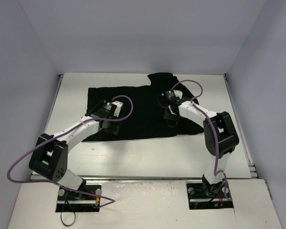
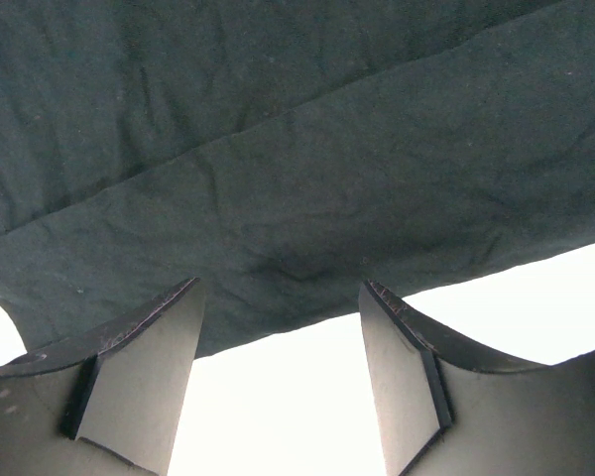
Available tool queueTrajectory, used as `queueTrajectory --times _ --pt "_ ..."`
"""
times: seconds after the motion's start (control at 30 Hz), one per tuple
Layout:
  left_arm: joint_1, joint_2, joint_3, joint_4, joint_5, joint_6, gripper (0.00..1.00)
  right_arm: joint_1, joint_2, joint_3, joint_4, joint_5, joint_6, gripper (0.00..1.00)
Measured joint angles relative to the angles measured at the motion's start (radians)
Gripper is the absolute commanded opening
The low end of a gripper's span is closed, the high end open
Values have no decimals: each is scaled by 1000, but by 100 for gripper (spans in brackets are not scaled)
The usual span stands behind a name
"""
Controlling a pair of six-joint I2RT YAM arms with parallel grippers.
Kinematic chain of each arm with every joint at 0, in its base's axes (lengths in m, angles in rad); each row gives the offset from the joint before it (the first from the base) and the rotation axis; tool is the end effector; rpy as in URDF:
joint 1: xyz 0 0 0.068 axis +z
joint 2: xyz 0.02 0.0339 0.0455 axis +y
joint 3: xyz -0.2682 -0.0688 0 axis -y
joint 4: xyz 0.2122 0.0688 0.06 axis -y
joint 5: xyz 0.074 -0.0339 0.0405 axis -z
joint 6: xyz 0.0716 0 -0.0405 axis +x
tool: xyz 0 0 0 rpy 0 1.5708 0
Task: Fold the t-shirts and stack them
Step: Fold the flattened tshirt in 1/3 of the way
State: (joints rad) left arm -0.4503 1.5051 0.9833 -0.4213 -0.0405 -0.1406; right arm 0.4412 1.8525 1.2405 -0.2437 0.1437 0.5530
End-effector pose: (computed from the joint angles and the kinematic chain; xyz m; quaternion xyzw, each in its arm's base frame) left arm 0.2729 -0.1287 0.2096 0.1405 0.9405 -0.0714 0.3009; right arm 0.3640 0.1606 0.1890 0.0773 0.9315 0.1074 0.3389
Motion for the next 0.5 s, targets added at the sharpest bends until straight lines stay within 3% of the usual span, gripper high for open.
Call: queueTrajectory --times 0.17,0.37,0.5 --pt "0 0 0 0 3 0 59 -1 14 -35 -12 9 -3 44" --pt "0 0 0 -3 -11 2 59 -31 -69 -109 -5 17 -12 44" --pt "6 2 0 -12 -20 0 59 -117 -167 -195 0 7 -25 44"
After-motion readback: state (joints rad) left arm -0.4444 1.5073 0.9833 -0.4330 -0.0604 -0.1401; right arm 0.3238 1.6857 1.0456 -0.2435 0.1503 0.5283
